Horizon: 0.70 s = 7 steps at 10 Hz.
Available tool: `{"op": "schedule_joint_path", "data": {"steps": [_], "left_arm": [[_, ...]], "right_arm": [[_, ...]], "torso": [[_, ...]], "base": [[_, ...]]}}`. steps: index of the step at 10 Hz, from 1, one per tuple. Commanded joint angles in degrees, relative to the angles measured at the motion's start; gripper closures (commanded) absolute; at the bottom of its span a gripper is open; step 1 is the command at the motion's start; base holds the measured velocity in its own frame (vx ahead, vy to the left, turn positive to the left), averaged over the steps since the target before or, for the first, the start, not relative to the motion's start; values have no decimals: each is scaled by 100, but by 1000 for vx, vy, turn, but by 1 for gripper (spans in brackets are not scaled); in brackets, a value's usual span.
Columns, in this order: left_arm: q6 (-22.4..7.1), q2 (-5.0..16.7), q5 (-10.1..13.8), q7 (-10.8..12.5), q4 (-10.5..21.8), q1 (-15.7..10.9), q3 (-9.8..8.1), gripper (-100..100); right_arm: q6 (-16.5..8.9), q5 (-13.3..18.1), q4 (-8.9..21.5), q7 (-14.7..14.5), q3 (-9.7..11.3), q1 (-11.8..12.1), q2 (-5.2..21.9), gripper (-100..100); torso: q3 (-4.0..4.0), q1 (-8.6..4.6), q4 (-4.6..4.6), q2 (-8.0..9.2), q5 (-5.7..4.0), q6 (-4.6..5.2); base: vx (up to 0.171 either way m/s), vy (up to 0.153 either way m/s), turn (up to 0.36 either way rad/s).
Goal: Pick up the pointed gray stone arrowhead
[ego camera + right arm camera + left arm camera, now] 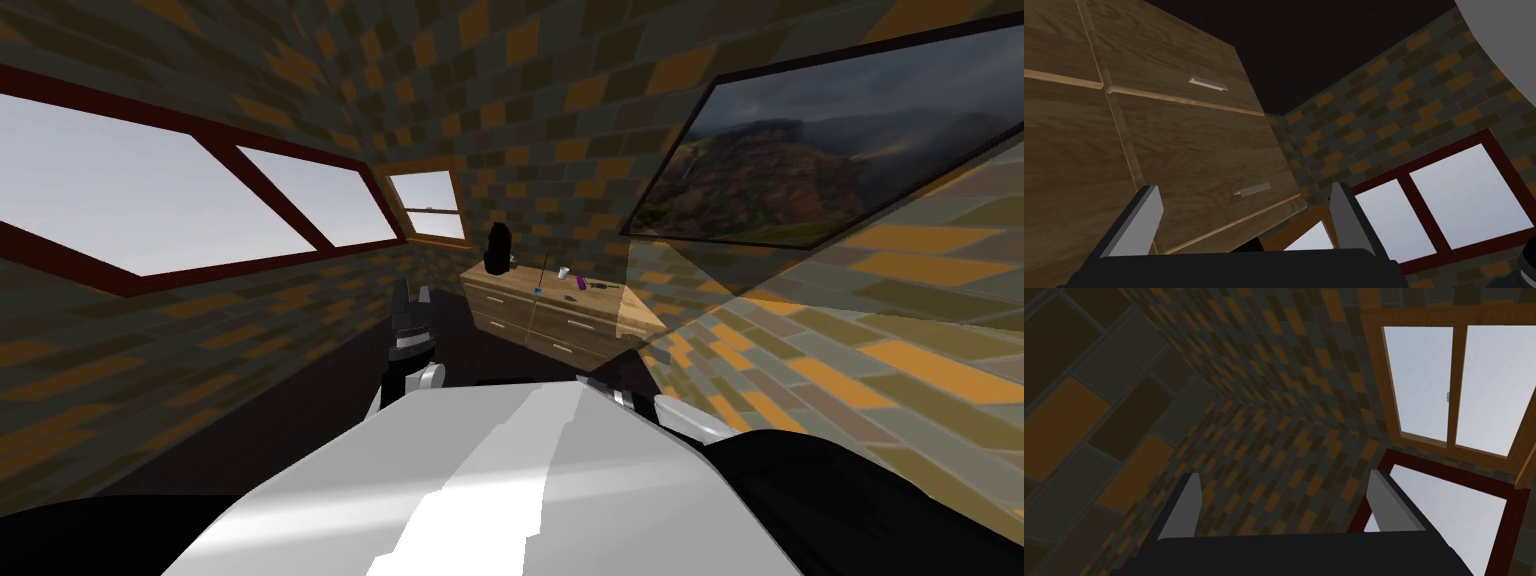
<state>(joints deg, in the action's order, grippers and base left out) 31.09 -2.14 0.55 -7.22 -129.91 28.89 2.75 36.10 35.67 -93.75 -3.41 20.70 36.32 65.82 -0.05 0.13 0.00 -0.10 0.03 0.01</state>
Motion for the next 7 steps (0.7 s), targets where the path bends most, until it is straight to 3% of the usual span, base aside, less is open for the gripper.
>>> {"op": "schedule_joint_path", "data": {"steps": [1, 4, 5, 6, 7], "left_arm": [[0, 0, 0, 0, 0, 0, 0, 0], [0, 0, 0, 0, 0, 1, 0, 0], [0, 0, 0, 0, 0, 0, 0, 0], [0, 0, 0, 0, 0, 1, 0, 0], [0, 0, 0, 0, 0, 1, 0, 0]], "right_arm": [[19, 63, 146, -40, 60, -50, 225, -100], [90, 217, 606, -93, 188, -165, 758, -100], [90, 217, 606, -93, 188, -165, 899, -100], [129, 280, 799, -118, 250, -228, 1153, -100], [129, 280, 834, -118, 250, -228, 1226, -100]], "torso": [[0, 0, 0, 0, 0, 0], [-5, -2, -2, -8, -1, 1], [-8, 2, -3, -13, 1, -3], [-7, -2, -3, -12, -1, 1], [-11, 5, -4, -19, 0, -1]], "base": [[22, 46, 50], [42, 53, 90], [48, 39, 57], [70, 65, 96], [62, 44, 61]]}}
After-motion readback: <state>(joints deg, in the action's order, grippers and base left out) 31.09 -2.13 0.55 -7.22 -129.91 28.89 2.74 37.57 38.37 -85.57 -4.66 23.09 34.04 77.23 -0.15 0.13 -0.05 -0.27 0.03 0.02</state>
